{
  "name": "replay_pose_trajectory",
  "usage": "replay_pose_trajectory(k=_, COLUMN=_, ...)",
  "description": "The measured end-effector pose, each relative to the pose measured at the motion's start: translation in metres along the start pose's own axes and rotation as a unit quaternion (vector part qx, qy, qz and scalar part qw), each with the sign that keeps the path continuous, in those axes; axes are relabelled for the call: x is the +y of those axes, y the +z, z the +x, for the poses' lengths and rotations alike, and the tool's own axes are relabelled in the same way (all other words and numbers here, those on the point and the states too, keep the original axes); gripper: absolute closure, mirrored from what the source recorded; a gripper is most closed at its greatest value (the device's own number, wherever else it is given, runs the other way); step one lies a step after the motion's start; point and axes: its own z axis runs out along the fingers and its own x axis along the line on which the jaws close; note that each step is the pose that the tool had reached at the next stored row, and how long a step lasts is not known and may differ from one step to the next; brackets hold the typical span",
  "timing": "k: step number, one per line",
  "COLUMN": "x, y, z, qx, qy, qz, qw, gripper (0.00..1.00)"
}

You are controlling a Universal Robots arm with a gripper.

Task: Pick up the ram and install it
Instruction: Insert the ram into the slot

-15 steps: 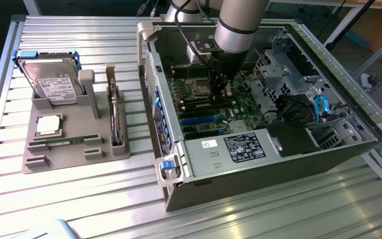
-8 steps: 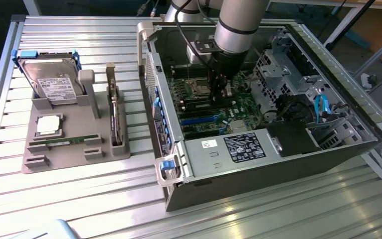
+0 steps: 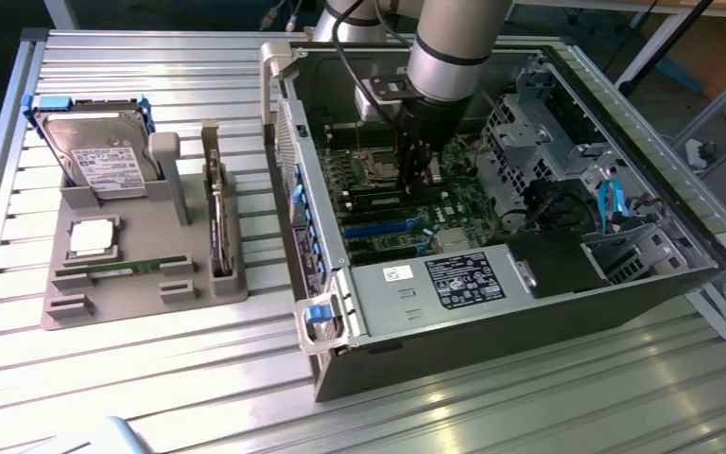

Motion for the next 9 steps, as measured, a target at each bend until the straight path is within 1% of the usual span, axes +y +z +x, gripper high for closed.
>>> replay_pose_trajectory(k=1, x=0.0, y=-0.0008, z=0.0, qx=0.0007, qy=0.0, qz=-0.0001, qw=1.0, gripper=0.73)
replay_pose_trajectory(k=3, x=0.0, y=-0.0039, z=0.0, qx=0.0008, qy=0.0, qz=0.0, qw=1.0, gripper=0.73)
replay_pose_trajectory(k=4, x=0.0, y=-0.0051, z=0.0, qx=0.0021, qy=0.0, qz=0.0, qw=1.0, gripper=0.73)
replay_pose_trajectory(k=7, x=-0.0001, y=-0.0079, z=0.0, qx=0.0043, qy=0.0, qz=0.0001, qw=1.0, gripper=0.73)
replay_pose_trajectory(k=8, x=-0.0002, y=-0.0107, z=0.001, qx=0.0054, qy=0.0, qz=0.0, qw=1.0, gripper=0.73)
replay_pose_trajectory(k=9, x=-0.0003, y=-0.0162, z=0.001, qx=0.006, qy=0.0, qz=0.0001, qw=1.0, gripper=0.73)
